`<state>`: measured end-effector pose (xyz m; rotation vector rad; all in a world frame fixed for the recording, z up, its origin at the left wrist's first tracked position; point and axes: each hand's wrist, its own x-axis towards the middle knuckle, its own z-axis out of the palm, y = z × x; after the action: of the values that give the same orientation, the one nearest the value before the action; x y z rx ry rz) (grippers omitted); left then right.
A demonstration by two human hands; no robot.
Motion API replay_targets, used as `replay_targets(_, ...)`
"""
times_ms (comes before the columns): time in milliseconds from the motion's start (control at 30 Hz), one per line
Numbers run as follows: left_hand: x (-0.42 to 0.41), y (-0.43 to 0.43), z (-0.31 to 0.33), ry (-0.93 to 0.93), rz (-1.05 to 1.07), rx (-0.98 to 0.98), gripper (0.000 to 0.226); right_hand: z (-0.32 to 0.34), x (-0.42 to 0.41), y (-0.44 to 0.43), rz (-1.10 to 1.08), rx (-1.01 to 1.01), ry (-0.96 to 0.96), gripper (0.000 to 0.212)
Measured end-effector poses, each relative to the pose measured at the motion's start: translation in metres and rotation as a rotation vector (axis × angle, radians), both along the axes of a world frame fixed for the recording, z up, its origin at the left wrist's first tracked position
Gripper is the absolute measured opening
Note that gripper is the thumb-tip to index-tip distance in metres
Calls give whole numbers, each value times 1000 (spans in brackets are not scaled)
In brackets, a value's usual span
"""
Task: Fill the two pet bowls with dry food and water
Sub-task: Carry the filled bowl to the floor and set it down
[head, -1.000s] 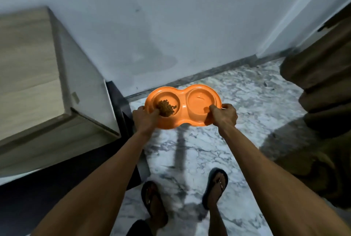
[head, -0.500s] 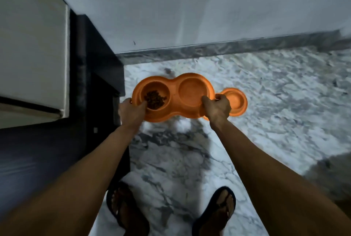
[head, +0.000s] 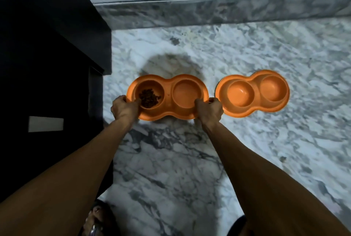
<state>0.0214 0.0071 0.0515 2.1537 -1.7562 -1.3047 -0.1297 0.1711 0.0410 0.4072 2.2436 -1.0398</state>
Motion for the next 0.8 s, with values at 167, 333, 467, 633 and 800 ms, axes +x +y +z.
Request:
replay_targets(167, 8, 0, -27, -14, 26, 36, 20, -24, 8, -4, 16, 36, -1, 57)
replay_targets(333, 5, 6, -34, -20, 28, 43, 16, -31, 4, -4, 37, 71, 18, 40)
replay_targets(467, 5, 9, -41, -47, 17, 52, 16, -35, 3, -1, 66, 66, 19, 50)
replay_targets(633, -8, 17, -28, -99, 47, 11, 47, -22, -3, 9, 45, 30, -2, 62)
replay_targets(800, -47, 53, 4, -92, 106, -179, 51, 5, -37, 44, -5, 94, 107, 40)
